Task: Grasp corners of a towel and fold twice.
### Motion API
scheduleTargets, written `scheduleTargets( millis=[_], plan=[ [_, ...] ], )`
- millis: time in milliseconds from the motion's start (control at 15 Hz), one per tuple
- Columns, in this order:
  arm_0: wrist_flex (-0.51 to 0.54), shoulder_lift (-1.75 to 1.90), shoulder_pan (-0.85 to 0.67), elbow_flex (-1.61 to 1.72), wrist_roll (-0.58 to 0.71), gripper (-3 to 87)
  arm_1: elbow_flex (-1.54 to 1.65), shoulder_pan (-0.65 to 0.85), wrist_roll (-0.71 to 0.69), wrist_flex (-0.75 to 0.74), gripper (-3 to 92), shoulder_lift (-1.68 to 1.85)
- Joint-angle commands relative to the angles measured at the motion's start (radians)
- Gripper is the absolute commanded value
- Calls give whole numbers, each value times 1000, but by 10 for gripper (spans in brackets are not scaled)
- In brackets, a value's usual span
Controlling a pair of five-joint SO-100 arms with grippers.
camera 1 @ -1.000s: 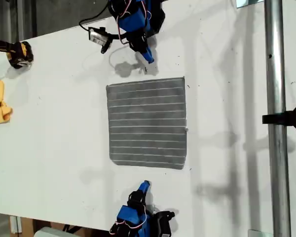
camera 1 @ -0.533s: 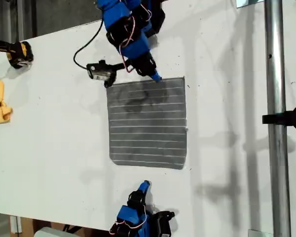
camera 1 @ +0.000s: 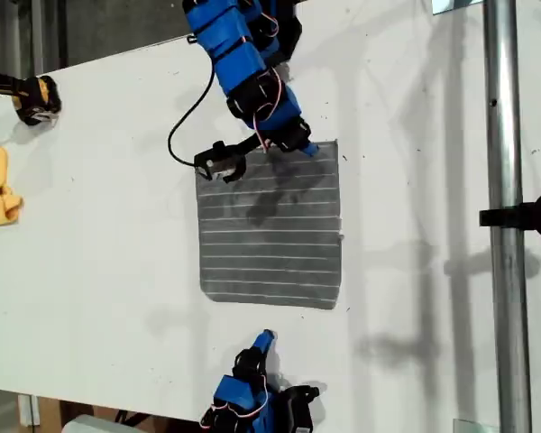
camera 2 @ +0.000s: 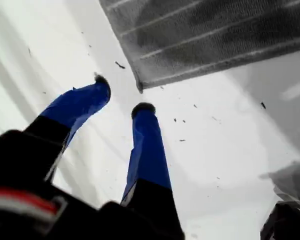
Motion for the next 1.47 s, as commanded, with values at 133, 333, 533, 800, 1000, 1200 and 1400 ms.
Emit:
scheduleTargets(
  millis=[133,333,533,800,1000,1200,1400],
  plan=[
    [3,3,18,2,3,-12,20,-11,25,-48,329,-46],
    [3,3,25,2,-3,-12,81,-28,64,-143,328,-129],
    [3,3,32,2,-9,-12,121,-32,106,-259,313,-252],
    [3,3,35,2,-26,-12,133,-34,124,-354,266,-356],
    [3,3,40,2,-37,-12,143,-32,130,-351,5,-380],
    [-6,3,44,2,-54,-12,150,-32,123,-344,-2,-344],
    [25,-28,81,-140,-138,-13,169,-35,121,-345,-2,-341]
  ],
)
